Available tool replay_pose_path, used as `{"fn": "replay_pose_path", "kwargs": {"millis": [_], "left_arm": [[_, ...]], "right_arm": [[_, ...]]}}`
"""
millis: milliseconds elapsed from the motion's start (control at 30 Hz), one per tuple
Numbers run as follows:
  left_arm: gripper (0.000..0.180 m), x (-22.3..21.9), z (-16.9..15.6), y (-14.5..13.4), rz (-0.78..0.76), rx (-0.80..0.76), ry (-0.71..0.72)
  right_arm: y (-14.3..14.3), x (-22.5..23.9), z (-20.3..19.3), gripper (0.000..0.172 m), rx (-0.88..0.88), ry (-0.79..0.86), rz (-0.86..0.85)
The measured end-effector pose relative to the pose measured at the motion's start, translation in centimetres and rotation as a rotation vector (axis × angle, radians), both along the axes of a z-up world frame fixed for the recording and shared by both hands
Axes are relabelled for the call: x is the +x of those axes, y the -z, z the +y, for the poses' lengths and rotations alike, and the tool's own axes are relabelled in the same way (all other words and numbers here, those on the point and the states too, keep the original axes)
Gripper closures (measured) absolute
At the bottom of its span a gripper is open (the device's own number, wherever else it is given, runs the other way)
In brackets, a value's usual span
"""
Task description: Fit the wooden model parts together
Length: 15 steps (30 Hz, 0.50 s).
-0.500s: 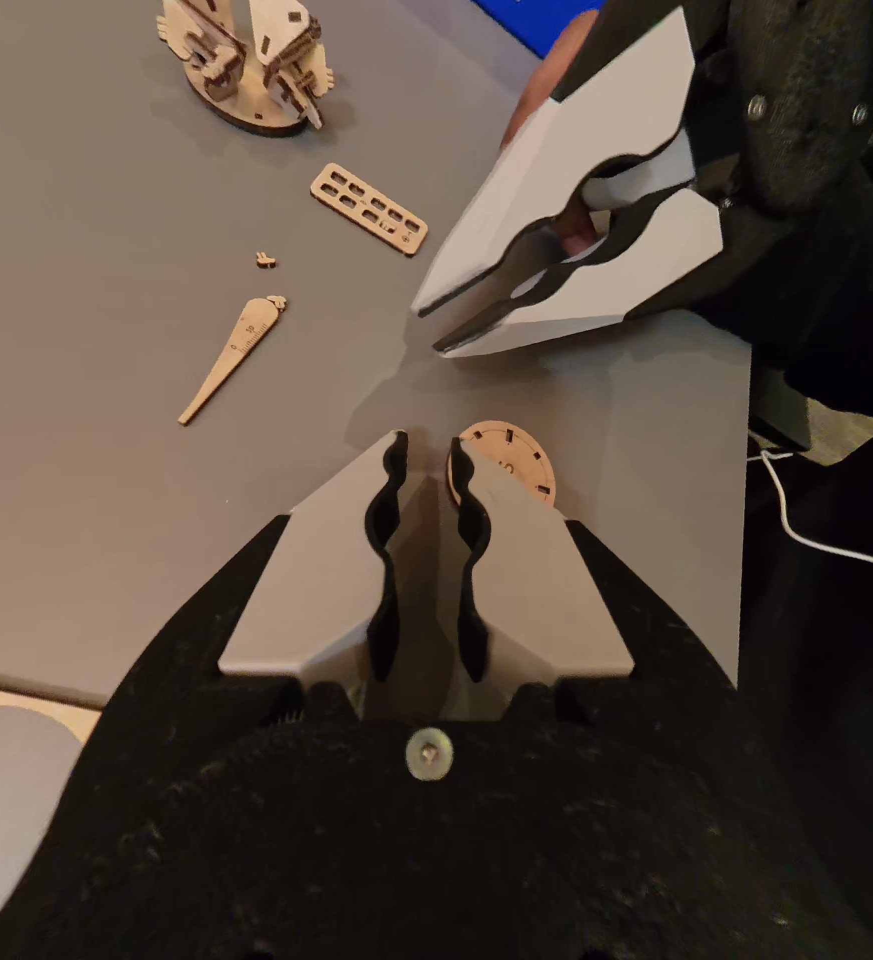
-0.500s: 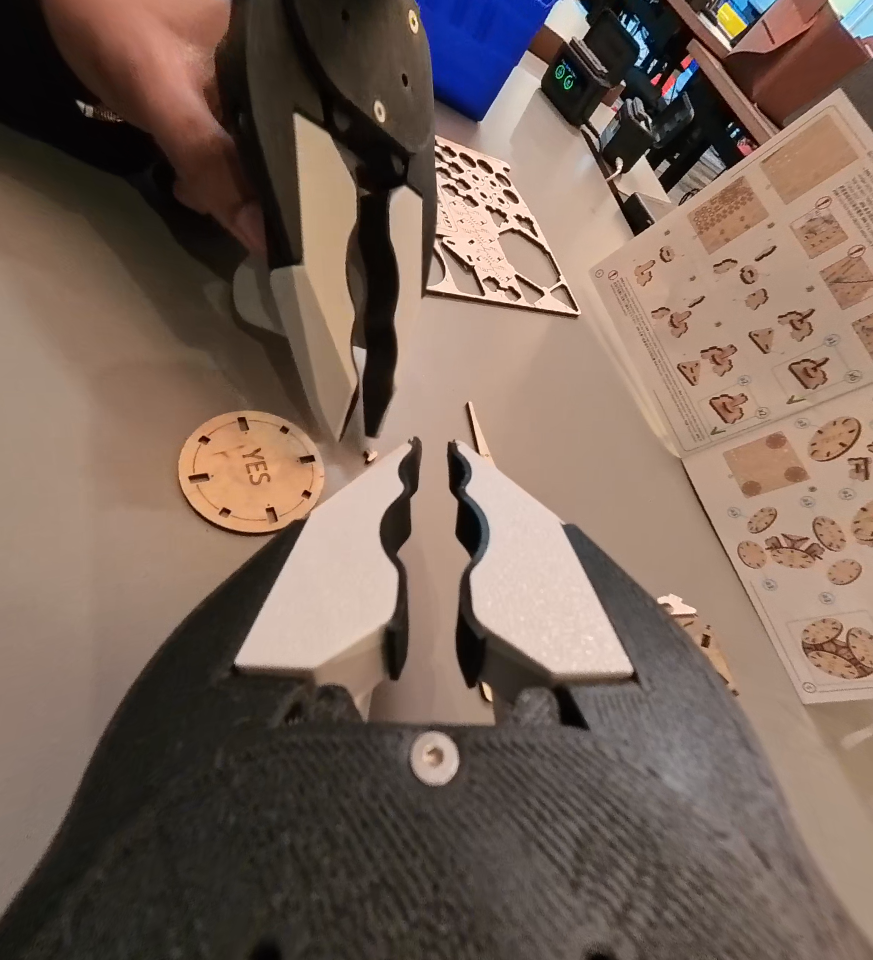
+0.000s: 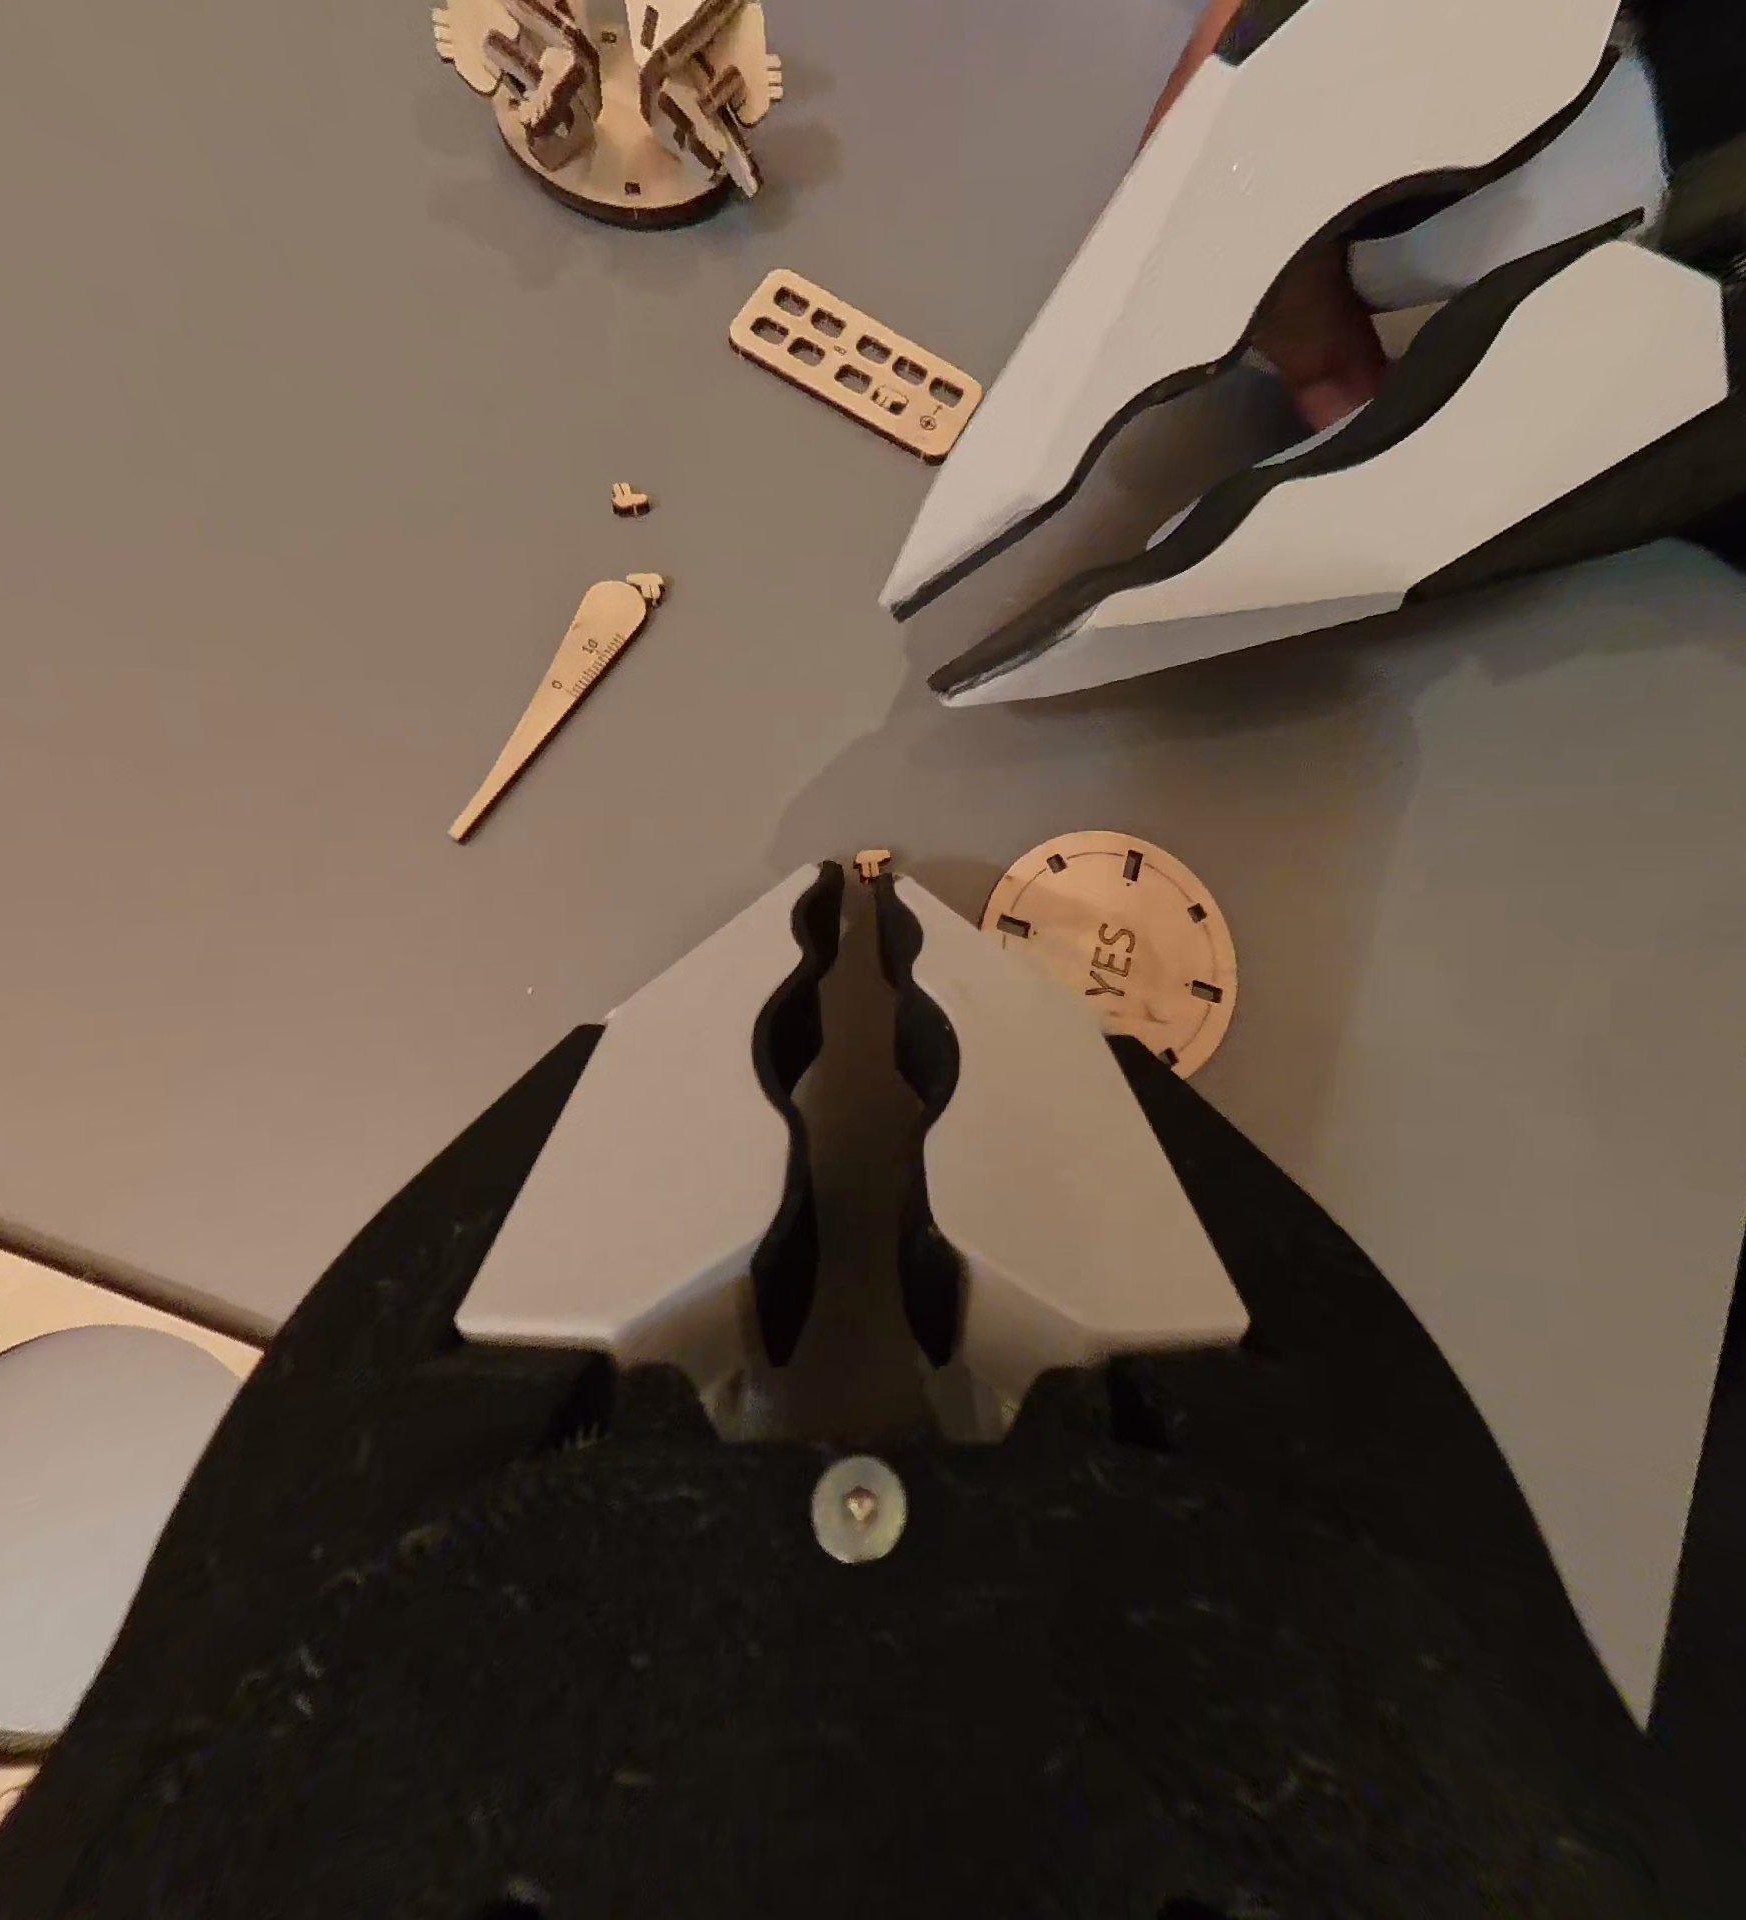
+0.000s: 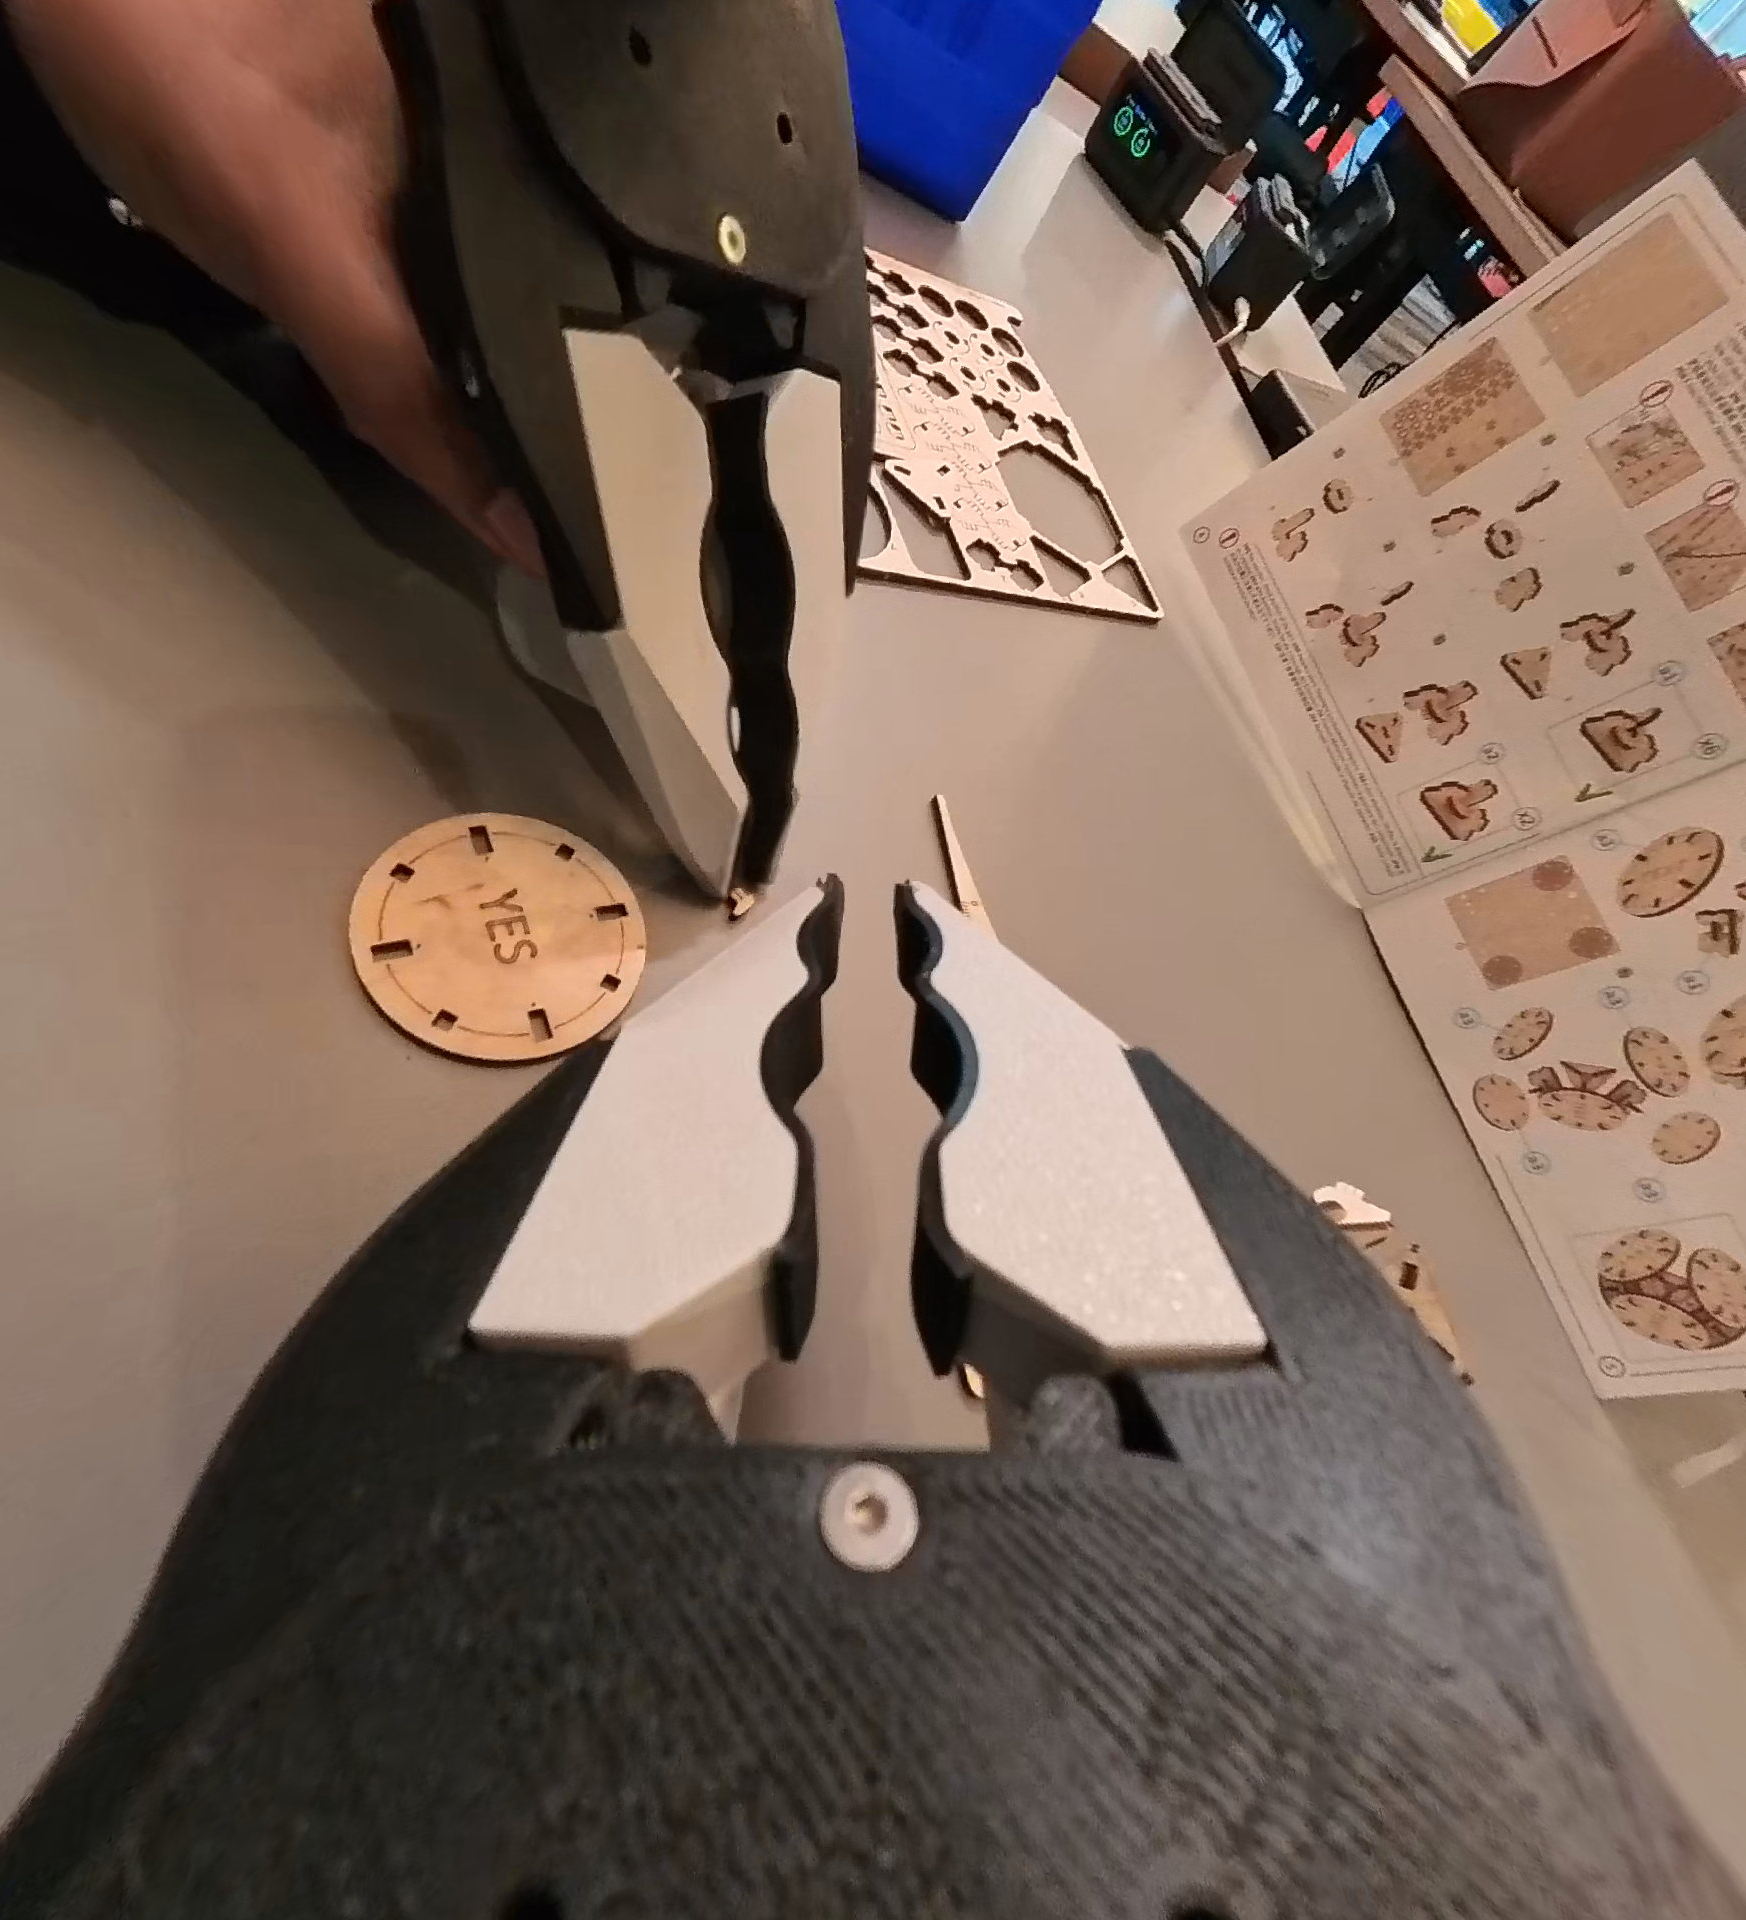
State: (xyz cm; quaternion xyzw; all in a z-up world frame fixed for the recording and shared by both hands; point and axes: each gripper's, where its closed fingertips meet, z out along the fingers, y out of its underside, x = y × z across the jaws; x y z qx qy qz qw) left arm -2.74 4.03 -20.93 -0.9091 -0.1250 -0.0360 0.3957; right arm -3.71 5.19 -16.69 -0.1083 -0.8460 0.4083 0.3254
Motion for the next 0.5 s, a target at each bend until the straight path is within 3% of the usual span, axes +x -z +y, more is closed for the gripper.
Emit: {"fn": "replay_pose_path", "kwargs": {"millis": [500], "left_arm": [[0.177, 0.24, 0.28, 0.07, 0.050, -0.015, 0.022]], "right_arm": [[0.14, -0.02, 0.00, 0.163, 0.010, 0.003, -0.002]]}}
